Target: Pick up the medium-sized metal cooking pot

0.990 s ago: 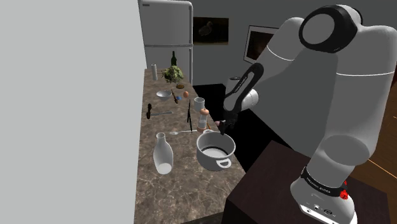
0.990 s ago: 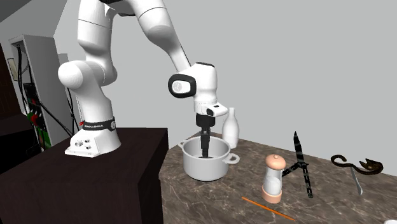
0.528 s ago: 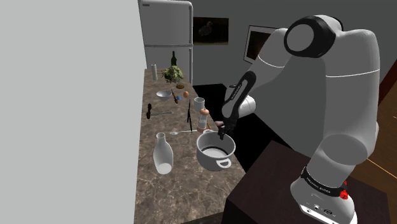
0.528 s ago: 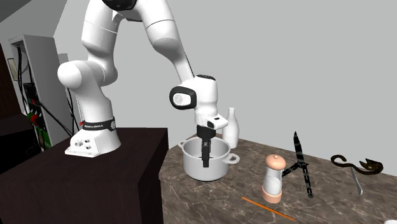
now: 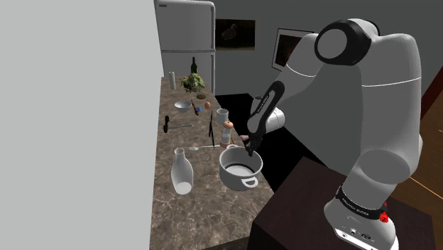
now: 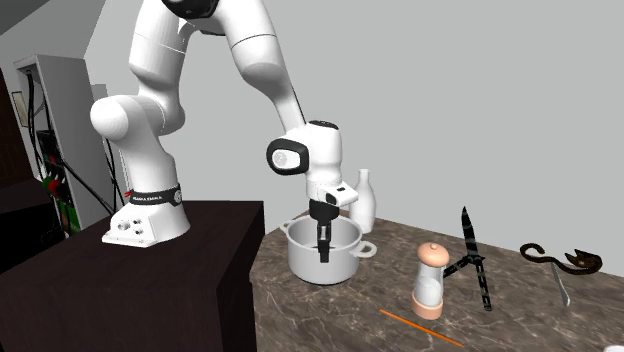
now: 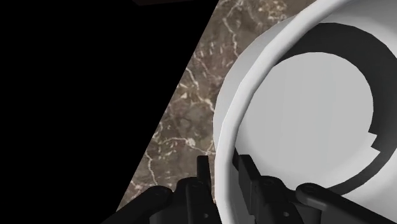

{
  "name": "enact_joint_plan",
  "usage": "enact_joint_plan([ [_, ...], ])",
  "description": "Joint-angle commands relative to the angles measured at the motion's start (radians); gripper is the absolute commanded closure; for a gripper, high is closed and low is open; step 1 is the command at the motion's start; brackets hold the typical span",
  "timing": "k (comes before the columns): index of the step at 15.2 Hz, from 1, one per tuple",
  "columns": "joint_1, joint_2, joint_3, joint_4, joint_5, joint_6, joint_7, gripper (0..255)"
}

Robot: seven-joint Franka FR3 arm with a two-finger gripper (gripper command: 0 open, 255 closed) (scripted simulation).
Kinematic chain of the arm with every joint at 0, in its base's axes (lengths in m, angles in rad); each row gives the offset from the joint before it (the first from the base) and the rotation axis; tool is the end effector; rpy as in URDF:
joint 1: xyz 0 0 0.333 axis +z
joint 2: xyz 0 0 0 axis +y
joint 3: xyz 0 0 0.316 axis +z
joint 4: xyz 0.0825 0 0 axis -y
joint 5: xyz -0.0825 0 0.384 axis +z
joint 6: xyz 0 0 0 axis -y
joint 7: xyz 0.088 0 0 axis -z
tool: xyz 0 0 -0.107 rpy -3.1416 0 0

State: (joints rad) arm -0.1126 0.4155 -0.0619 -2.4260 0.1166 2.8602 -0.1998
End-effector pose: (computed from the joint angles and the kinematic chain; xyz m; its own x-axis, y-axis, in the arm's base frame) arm 0.4763 -0.0927 0.1415 0.9965 -0.0808 0.0218 -0.0807 -0.9967 -0.0054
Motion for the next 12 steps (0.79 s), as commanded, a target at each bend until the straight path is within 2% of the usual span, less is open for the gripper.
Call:
enact_joint_plan([
  [1,0.000,0.000,0.000,0.000,0.000,0.000,0.000,255],
  [4,0.001,0.001,-0.001,0.001,-0.001,-0.001,0.001,255],
  [12,0.020,-0.118,-0.026,-0.023,-0.028,-0.096,0.022,255],
])
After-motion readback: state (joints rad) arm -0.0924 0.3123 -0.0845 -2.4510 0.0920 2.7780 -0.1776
